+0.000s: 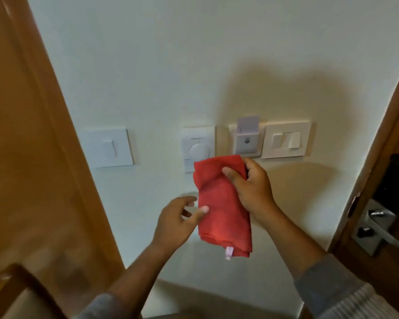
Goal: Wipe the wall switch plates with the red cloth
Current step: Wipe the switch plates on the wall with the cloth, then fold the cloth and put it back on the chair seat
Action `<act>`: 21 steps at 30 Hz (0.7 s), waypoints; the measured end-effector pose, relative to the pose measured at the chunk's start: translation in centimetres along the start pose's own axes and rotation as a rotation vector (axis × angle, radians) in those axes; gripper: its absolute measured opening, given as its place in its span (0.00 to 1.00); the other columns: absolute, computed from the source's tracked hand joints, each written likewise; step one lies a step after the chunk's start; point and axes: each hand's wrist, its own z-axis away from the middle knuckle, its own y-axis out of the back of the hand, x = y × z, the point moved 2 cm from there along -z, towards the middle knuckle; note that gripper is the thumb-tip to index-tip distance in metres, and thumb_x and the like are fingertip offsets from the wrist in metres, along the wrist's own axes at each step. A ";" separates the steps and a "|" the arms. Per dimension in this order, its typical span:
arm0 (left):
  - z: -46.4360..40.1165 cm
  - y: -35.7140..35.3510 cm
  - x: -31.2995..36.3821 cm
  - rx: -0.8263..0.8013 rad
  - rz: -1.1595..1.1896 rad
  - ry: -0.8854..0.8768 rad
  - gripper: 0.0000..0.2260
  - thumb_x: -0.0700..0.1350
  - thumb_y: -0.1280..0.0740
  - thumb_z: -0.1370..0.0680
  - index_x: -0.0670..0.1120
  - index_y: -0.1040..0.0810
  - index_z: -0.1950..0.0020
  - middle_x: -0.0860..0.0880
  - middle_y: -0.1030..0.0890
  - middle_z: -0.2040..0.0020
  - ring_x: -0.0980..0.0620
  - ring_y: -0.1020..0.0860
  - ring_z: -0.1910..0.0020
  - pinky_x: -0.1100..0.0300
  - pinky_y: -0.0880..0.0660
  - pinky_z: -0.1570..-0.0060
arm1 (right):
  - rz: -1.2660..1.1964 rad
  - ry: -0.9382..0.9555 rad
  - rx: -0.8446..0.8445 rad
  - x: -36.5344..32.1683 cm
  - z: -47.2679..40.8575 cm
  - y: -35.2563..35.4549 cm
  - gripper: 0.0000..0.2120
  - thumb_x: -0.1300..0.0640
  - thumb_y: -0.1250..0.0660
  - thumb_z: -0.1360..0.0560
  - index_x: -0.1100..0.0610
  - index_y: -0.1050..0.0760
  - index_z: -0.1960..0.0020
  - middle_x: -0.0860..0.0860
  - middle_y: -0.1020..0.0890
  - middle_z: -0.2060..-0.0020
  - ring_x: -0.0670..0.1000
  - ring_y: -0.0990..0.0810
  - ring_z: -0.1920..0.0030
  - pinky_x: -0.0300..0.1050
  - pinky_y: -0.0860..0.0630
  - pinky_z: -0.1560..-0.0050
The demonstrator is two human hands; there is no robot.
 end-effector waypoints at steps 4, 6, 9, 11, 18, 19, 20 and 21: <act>0.7 1.9 0.8 -0.272 0.594 0.286 0.27 0.69 0.38 0.25 0.52 0.17 0.37 0.49 0.14 0.40 0.52 0.15 0.42 0.56 0.20 0.40 | -0.226 -0.102 0.084 -1.3 2.7 -3.3 0.07 0.52 0.27 0.24 0.51 0.20 0.47 0.49 0.13 0.54 0.48 0.14 0.55 0.45 0.17 0.55; 1.2 3.0 0.7 -0.258 0.718 0.327 0.25 0.62 0.34 0.23 0.44 0.18 0.36 0.44 0.14 0.41 0.45 0.15 0.41 0.50 0.19 0.40 | -0.270 -0.149 0.126 -1.4 4.0 -4.7 0.09 0.51 0.28 0.23 0.53 0.20 0.46 0.49 0.13 0.55 0.48 0.14 0.56 0.44 0.18 0.58; 2.4 4.4 -0.7 -0.211 0.819 0.370 0.17 0.54 0.34 0.18 0.42 0.19 0.39 0.42 0.13 0.44 0.43 0.14 0.44 0.51 0.16 0.47 | -0.275 -0.227 0.111 -0.8 6.5 -6.6 0.12 0.46 0.30 0.23 0.53 0.21 0.45 0.49 0.14 0.54 0.48 0.14 0.55 0.42 0.18 0.59; 3.4 5.7 -2.3 -0.202 0.854 0.403 0.14 0.52 0.35 0.17 0.44 0.18 0.40 0.43 0.12 0.45 0.44 0.13 0.46 0.54 0.16 0.52 | -0.209 -0.288 0.025 0.2 9.0 -8.2 0.16 0.44 0.33 0.21 0.51 0.25 0.38 0.49 0.15 0.49 0.48 0.15 0.51 0.42 0.19 0.58; 7.8 8.3 -8.8 -0.182 0.724 0.534 0.12 0.53 0.36 0.16 0.50 0.20 0.38 0.49 0.12 0.45 0.49 0.13 0.47 0.55 0.16 0.52 | -0.043 -0.436 -0.167 4.2 15.6 -12.8 0.15 0.50 0.41 0.16 0.40 0.37 0.31 0.48 0.20 0.42 0.49 0.17 0.48 0.46 0.17 0.54; 8.5 8.5 -9.8 -0.177 0.709 0.551 0.11 0.53 0.36 0.16 0.50 0.20 0.39 0.49 0.12 0.45 0.49 0.13 0.48 0.56 0.16 0.53 | -0.031 -0.440 -0.176 4.8 16.2 -13.5 0.16 0.51 0.41 0.16 0.42 0.37 0.30 0.49 0.20 0.42 0.51 0.17 0.47 0.49 0.16 0.52; 9.2 8.5 -10.9 -0.170 0.693 0.569 0.11 0.53 0.36 0.16 0.50 0.20 0.39 0.49 0.12 0.46 0.51 0.13 0.50 0.58 0.16 0.55 | -0.015 -0.450 -0.189 5.4 16.8 -14.2 0.17 0.52 0.41 0.16 0.43 0.37 0.29 0.51 0.20 0.41 0.52 0.17 0.46 0.51 0.17 0.49; 10.0 8.6 -12.0 -0.162 0.672 0.582 0.10 0.52 0.37 0.16 0.50 0.20 0.40 0.48 0.12 0.46 0.52 0.12 0.51 0.61 0.17 0.58 | 0.005 -0.460 -0.202 6.2 17.5 -14.9 0.17 0.53 0.41 0.16 0.44 0.36 0.28 0.52 0.20 0.41 0.53 0.17 0.45 0.53 0.17 0.47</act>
